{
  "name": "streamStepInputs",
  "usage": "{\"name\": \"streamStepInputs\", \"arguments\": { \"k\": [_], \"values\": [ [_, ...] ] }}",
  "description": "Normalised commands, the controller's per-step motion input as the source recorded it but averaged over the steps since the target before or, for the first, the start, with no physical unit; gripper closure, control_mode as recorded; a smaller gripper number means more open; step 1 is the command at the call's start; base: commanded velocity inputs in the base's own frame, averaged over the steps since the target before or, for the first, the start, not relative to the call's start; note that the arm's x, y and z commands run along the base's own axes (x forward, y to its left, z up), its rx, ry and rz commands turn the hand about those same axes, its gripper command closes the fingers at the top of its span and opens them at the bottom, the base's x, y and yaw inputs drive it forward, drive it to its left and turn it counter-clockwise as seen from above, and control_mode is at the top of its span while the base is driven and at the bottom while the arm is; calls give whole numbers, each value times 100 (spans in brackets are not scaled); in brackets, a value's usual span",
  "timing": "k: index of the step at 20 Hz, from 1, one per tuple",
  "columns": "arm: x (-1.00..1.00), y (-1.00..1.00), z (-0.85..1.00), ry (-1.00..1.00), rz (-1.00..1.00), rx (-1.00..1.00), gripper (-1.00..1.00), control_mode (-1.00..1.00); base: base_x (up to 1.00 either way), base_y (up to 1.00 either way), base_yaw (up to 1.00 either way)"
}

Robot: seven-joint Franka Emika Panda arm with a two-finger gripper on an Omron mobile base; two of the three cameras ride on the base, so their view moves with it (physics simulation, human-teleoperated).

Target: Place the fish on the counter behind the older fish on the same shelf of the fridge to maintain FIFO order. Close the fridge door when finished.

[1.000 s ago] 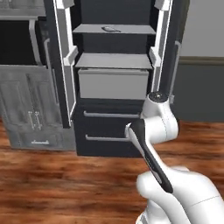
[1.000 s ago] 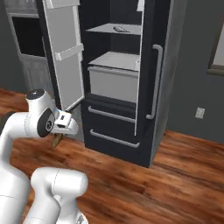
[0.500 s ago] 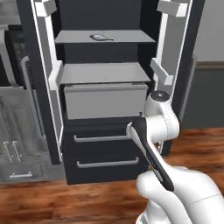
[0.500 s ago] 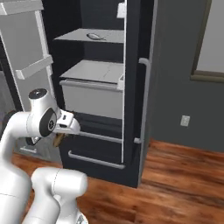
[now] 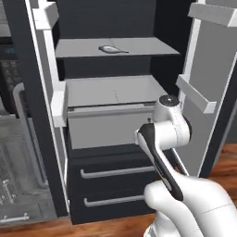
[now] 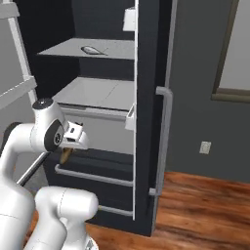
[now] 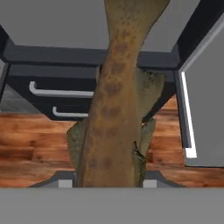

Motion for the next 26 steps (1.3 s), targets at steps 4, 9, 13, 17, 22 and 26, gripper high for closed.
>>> {"name": "streamStepInputs", "arguments": {
  "k": [4, 9, 13, 17, 22, 26],
  "values": [
    [0, 0, 0, 0, 0, 0, 100, 100, 61, 40, -17],
    [0, 0, 0, 0, 0, 0, 100, 100, 69, 30, -16],
    [0, 0, 0, 0, 0, 0, 100, 100, 70, 40, -15],
    [0, 0, 0, 0, 0, 0, 100, 100, 66, 33, -12],
    [0, 0, 0, 0, 0, 0, 100, 100, 58, 21, -3],
    [26, 1, 37, -7, 2, 0, 100, -100, 24, 5, 0]
  ]
}}
